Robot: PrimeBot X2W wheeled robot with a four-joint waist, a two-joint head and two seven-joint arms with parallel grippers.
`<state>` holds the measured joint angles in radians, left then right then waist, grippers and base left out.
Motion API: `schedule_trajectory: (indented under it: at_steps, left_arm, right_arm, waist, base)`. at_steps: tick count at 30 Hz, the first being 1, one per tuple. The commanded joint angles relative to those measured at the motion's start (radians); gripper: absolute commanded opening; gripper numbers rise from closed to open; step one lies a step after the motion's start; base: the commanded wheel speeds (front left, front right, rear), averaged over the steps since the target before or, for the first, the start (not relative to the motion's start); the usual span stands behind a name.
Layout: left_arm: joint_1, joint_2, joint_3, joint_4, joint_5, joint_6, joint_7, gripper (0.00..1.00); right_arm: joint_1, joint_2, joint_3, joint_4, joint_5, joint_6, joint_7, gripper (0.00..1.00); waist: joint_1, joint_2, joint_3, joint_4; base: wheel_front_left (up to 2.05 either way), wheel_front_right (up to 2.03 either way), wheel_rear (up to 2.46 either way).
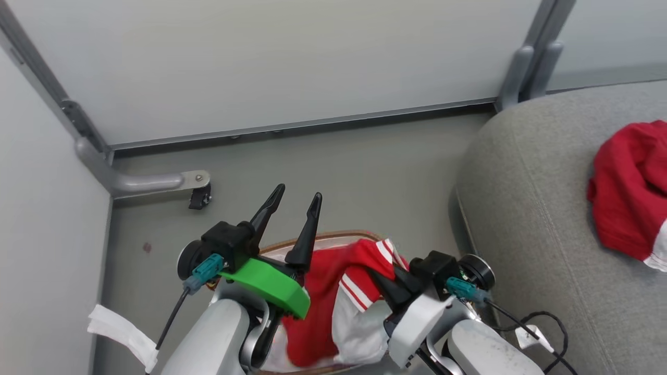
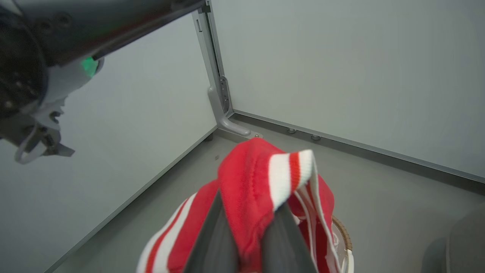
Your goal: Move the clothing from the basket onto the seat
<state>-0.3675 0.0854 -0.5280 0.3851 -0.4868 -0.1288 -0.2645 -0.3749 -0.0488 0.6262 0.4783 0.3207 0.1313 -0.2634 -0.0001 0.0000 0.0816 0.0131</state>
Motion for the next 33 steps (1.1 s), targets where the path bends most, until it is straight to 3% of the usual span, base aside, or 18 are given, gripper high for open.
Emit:
schedule_trajectory:
  at_steps: [1,13,19,27,33]
  left_arm:
    - [0.017,0.009,0.007,0.0,0.011,-0.003,0.0,1.0]
    - [0.075,0.021,0.066,-0.002,0.036,-0.003,0.0,1.0]
    - [0.076,0.034,0.065,-0.006,0.048,-0.002,0.0,1.0]
    - [0.021,0.052,-0.001,0.019,0.033,-0.002,0.0,1.0]
    - [-0.017,0.072,-0.037,0.025,0.022,-0.002,0.0,1.0]
  right_arm:
    - [0.025,-0.004,-0.018,-0.027,-0.017,-0.001,-0.002,0.0]
    - [0.104,-0.006,-0.131,-0.17,-0.074,-0.001,-0.002,0.0]
    - [0.108,-0.016,-0.173,-0.214,-0.071,-0.001,-0.002,0.0]
    - [0.081,-0.07,-0.292,-0.341,-0.116,-0.001,-0.002,0.0]
    - [-0.062,-0.192,-0.365,-0.411,-0.164,-0.001,-0.002,0.0]
  waist:
    - [0.0001,0.0,0.0,-0.09]
    - [0.0001,0.0,0.021,-0.402]
    - [0.0001,0.0,0.045,-0.519]
    - [0.0001,0.0,0.099,-0.553]
    - [0.0001,0.0,0.153,-0.557]
  base:
    - [0.0,0.0,0.0]
    - [0.0,0.0,0.0]
    - [0.0,0.0,0.0]
    - [0.0,0.0,0.0]
    - [0.0,0.0,0.0]
